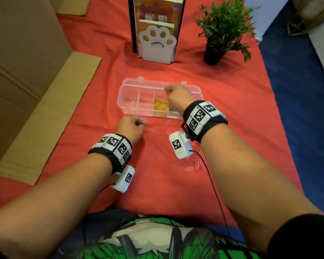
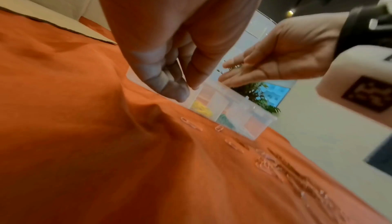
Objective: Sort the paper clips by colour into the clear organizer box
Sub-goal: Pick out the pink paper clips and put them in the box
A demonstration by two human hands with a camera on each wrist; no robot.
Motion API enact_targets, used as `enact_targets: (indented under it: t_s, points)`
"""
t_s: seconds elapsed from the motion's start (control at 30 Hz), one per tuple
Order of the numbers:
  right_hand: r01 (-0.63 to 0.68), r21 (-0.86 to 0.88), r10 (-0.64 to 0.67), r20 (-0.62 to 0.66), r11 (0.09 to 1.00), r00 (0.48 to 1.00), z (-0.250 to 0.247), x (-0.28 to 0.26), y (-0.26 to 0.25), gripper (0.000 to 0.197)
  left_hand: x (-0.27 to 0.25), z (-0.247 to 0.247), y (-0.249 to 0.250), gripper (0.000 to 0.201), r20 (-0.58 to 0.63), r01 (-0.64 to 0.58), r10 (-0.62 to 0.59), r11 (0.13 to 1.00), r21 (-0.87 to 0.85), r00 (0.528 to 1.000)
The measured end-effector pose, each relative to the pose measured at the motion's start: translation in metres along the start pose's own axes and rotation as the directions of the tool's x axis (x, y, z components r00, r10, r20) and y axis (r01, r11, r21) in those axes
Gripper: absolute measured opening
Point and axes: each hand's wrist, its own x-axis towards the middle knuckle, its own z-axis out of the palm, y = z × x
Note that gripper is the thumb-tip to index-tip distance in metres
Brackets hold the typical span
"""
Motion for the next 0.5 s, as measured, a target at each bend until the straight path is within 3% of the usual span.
enact_targets:
  t_s: [0.13, 0.23, 0.37, 0.5]
  points:
    - [-0.001, 0.063, 0.004, -0.048, 0.998, 0.999, -0.011, -0.025, 0.020, 0.033, -0.003, 0.009, 0.003, 0.029, 0.045, -0.101, 0.095, 0.980, 0.169, 0.994]
    - [0.038, -0.194, -0.029, 0.045, 0.980, 0.999, -0.010, -0.056, 0.045, 0.027, 0.000, 0.018, 0.007, 0.034, 0.086, -0.185, 0.168, 0.948, 0.258, 0.982]
    - [0.092, -0.515, 0.015, 0.200, 0.852, 0.980, 0.011, -0.091, 0.088, 0.025, 0.005, 0.024, 0.009, 0.030, 0.142, -0.326, 0.294, 0.846, 0.422, 0.945]
    - [0.154, -0.634, -0.030, 0.201, 0.758, 0.979, 0.032, -0.123, 0.117, 0.035, 0.005, 0.026, 0.007, 0.023, 0.178, -0.377, 0.334, 0.773, 0.510, 0.926]
